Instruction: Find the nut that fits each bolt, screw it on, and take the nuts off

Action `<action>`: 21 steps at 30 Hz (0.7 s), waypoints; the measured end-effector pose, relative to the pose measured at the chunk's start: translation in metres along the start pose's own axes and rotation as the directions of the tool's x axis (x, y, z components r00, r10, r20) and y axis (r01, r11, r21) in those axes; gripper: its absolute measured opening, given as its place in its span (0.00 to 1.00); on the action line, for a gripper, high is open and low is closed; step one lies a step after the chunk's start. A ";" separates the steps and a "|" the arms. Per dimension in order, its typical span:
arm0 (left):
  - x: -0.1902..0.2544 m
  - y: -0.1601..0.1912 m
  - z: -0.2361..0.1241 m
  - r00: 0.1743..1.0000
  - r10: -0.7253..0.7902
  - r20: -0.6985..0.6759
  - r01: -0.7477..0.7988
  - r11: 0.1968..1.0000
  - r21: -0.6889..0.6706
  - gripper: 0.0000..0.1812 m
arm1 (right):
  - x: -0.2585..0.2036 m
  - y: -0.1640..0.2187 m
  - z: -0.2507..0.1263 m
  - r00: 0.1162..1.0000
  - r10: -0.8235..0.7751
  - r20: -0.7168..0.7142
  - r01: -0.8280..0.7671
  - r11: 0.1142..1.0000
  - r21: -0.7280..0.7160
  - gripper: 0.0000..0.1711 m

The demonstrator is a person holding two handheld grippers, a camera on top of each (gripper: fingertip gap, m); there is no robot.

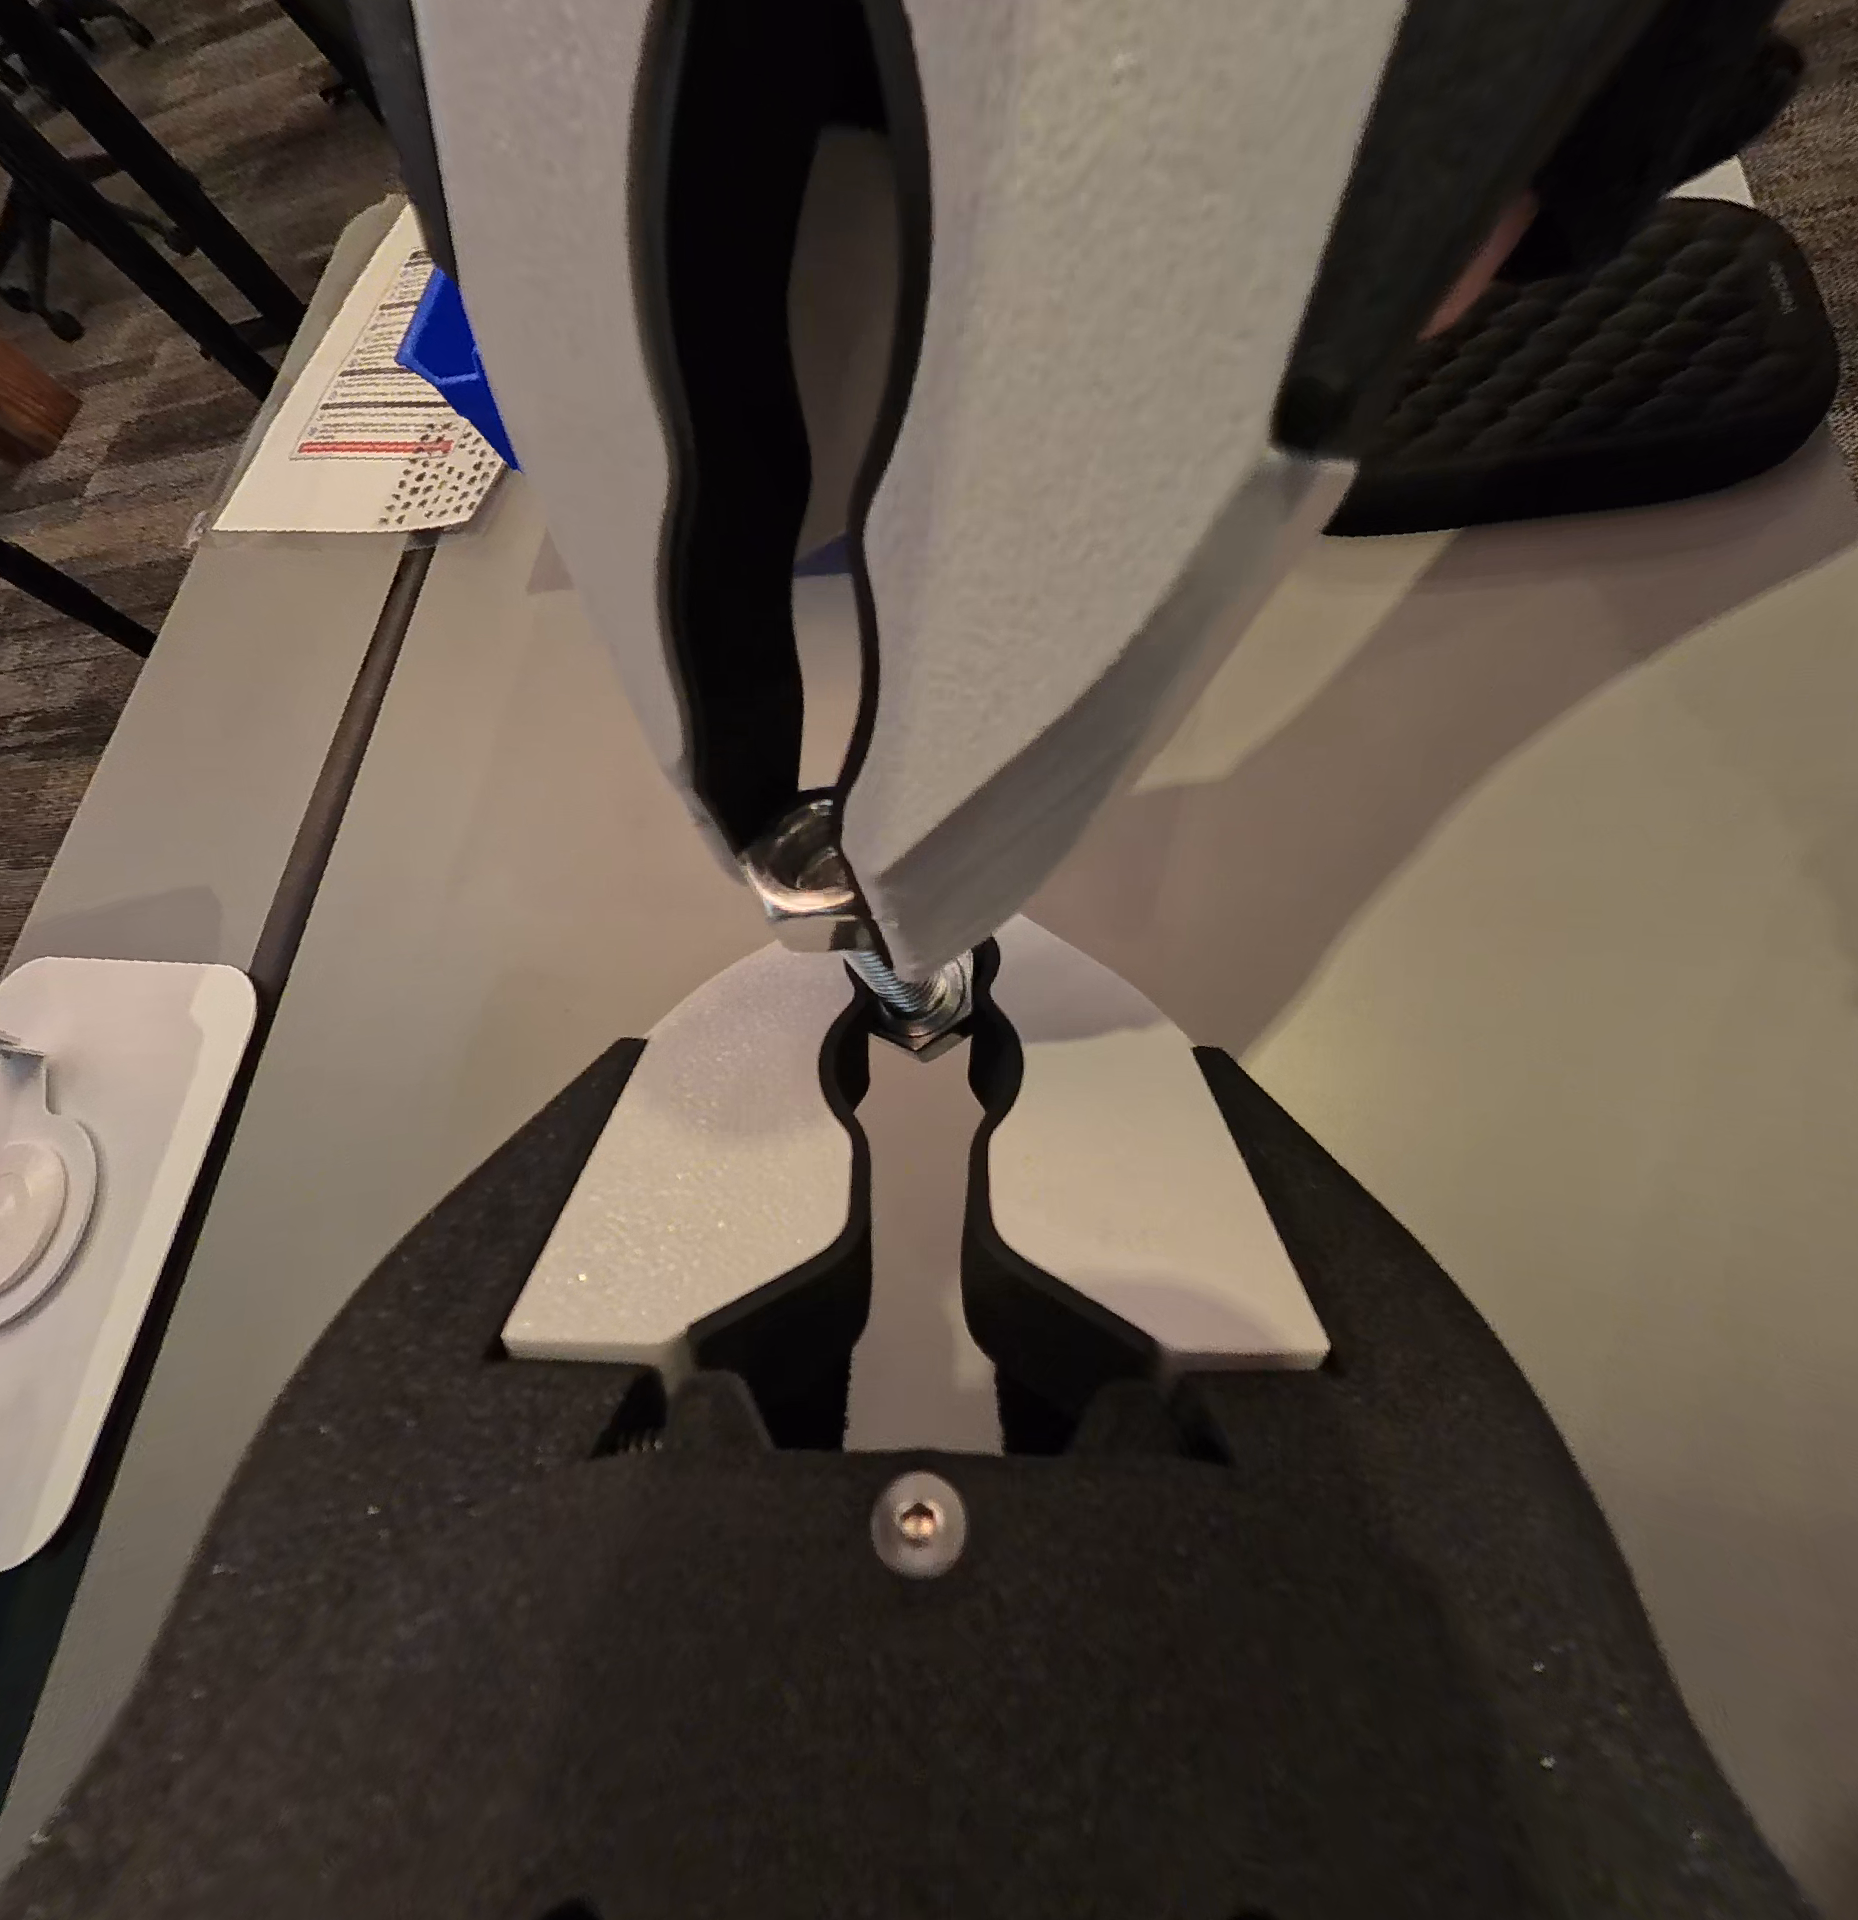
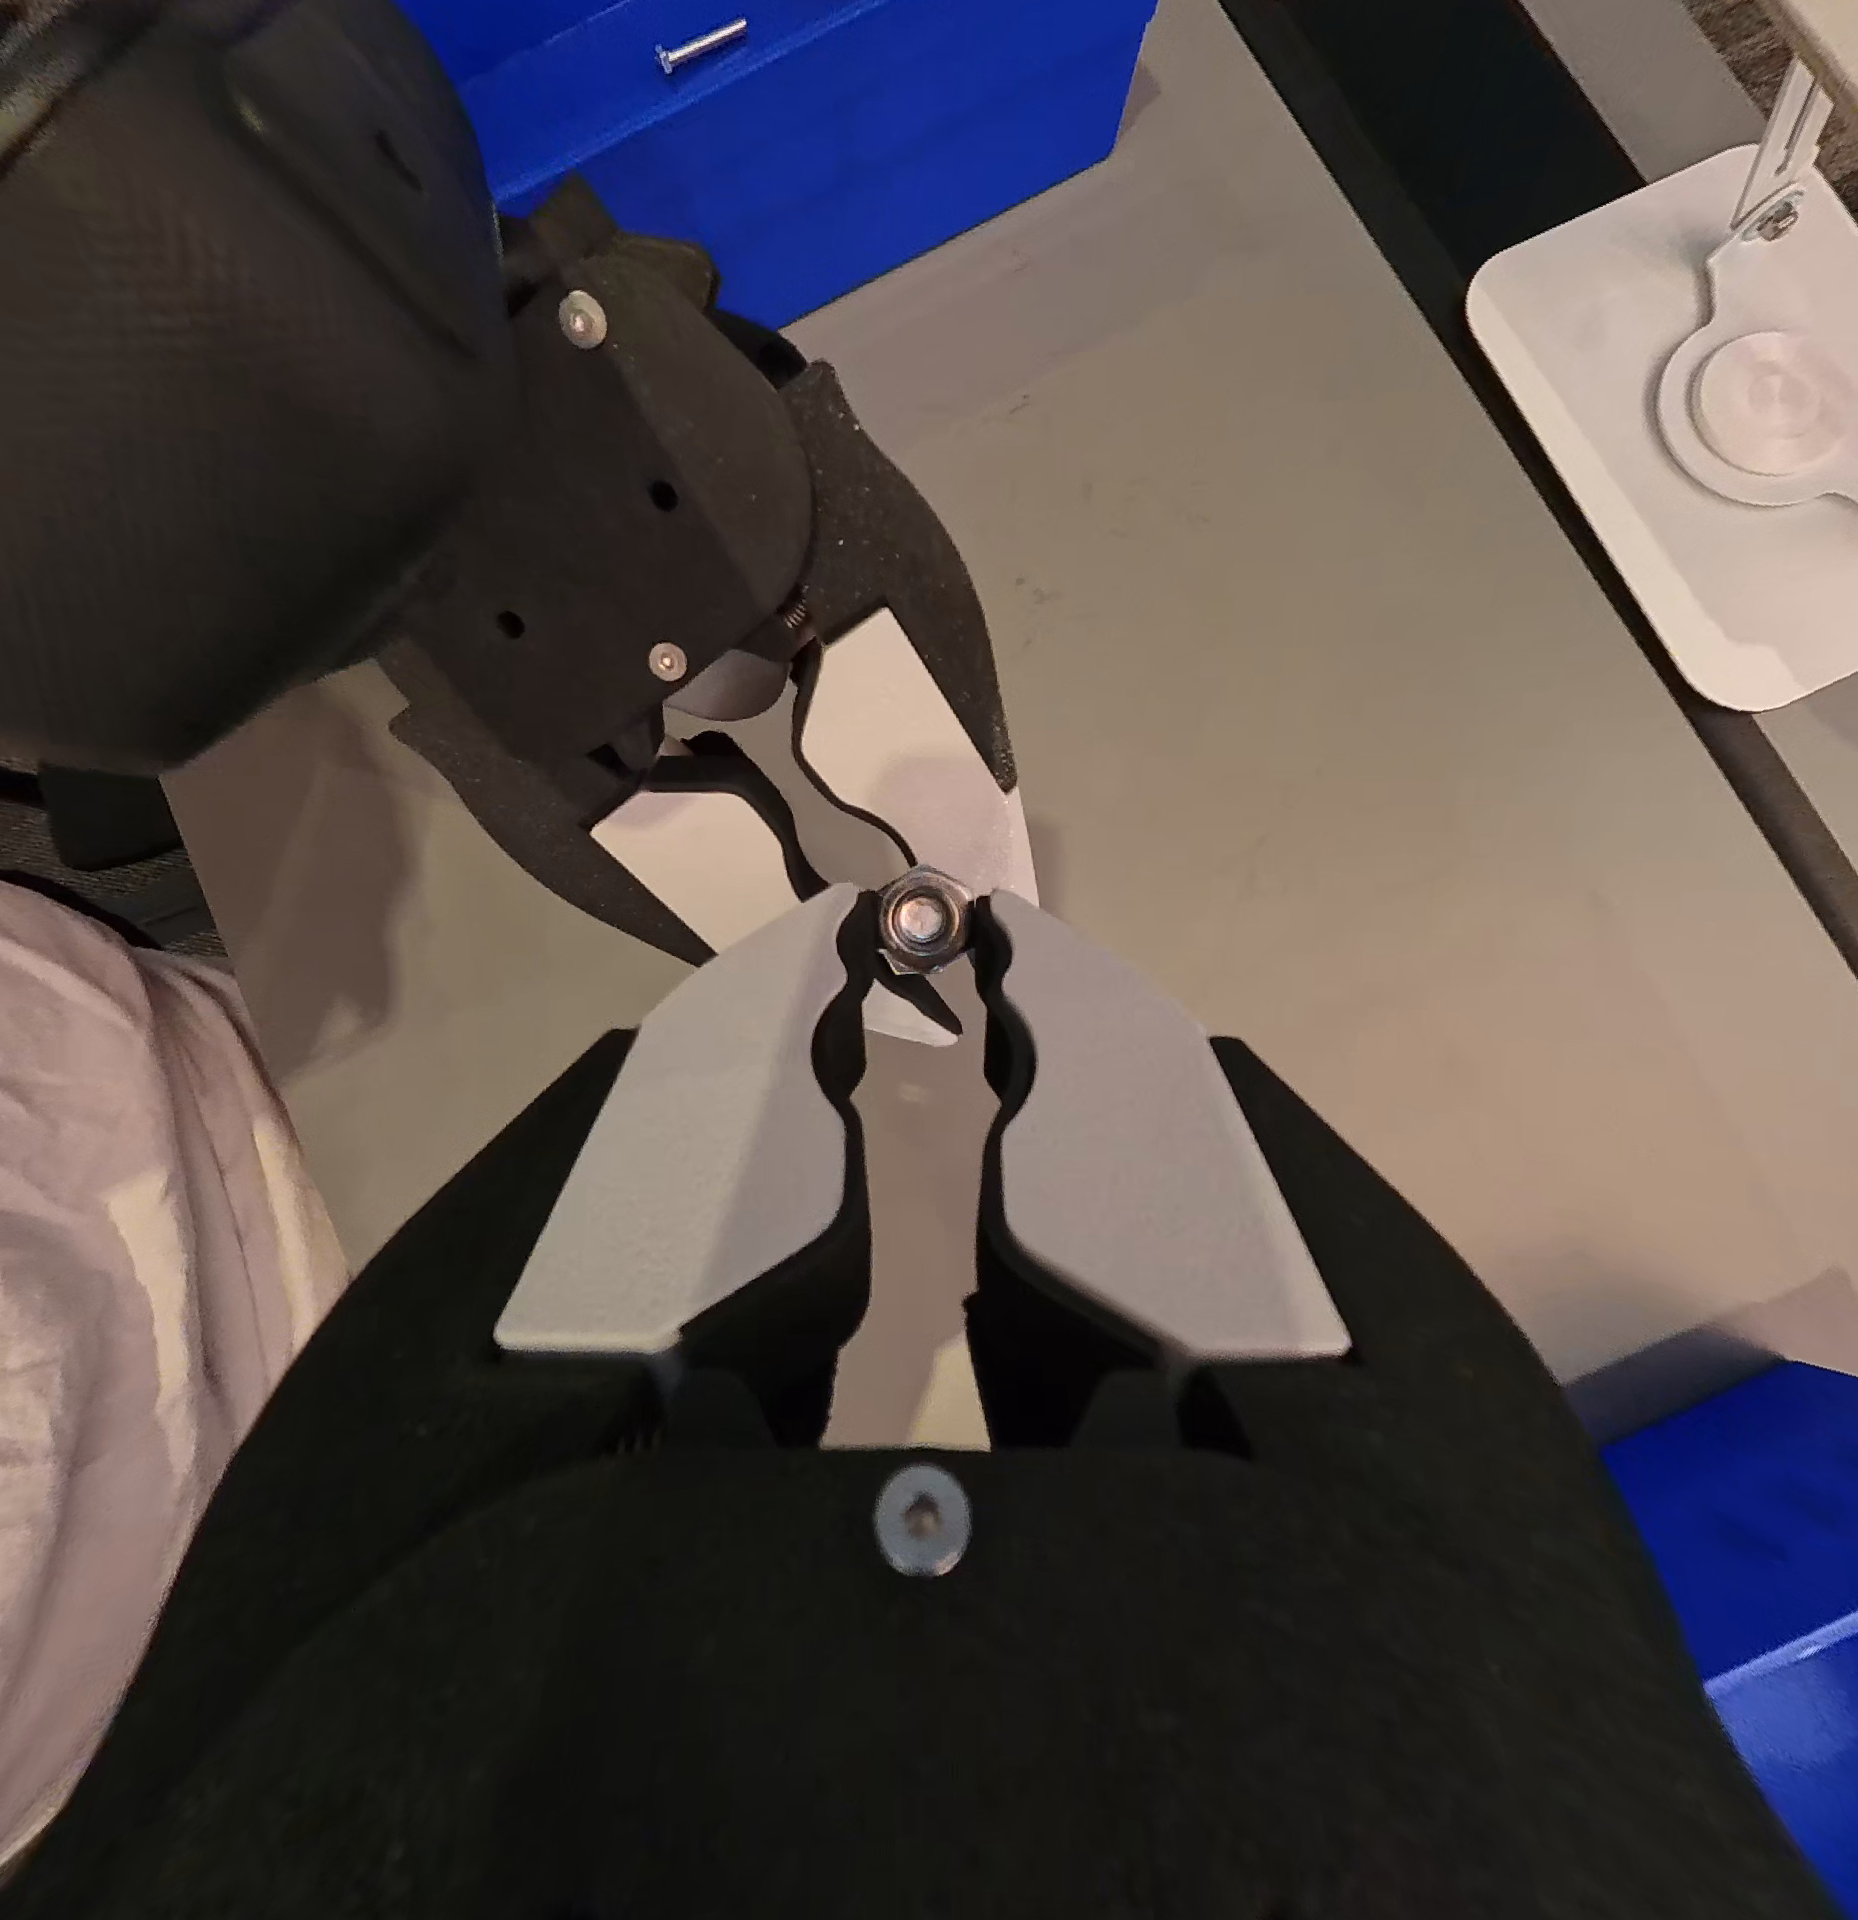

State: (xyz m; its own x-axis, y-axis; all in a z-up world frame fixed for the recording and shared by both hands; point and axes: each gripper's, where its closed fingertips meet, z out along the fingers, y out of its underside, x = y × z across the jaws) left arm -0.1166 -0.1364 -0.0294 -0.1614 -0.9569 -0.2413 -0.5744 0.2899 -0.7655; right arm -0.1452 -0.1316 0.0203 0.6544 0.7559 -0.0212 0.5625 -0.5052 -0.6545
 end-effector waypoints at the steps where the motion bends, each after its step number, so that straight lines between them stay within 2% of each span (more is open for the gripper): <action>1: 0.000 0.000 0.000 1.000 0.001 0.001 -0.001 1.000 0.000 0.07 | 0.000 0.000 0.000 1.000 -0.004 -0.003 0.004 1.000 -0.002 0.10; 6: 0.001 0.000 -0.001 1.000 0.005 -0.003 -0.005 1.000 0.001 0.07 | 0.000 0.000 0.000 0.998 -0.051 -0.024 0.051 0.999 -0.001 0.10; 11: 0.011 0.001 0.003 0.998 0.053 -0.040 -0.054 0.998 -0.012 0.07 | -0.006 0.009 -0.001 0.967 -0.254 -0.015 0.250 0.961 -0.117 0.10; 14: 0.022 0.000 0.004 0.990 0.111 -0.091 -0.112 0.994 0.000 0.07 | -0.014 0.016 -0.003 0.944 -0.324 0.062 0.330 0.930 -0.161 0.10; 21: 0.043 -0.007 0.002 0.967 0.175 -0.183 -0.168 0.984 0.054 0.07 | -0.029 0.025 -0.012 0.901 -0.356 0.248 0.396 0.909 -0.132 0.10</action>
State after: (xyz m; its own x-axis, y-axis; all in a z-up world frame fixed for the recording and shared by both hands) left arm -0.1180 -0.1790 -0.0357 -0.4035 -0.8777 -0.2585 -0.4946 0.4469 -0.7454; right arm -0.1441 -0.1716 0.0132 0.2639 0.9642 0.0264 0.8368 -0.2152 -0.5034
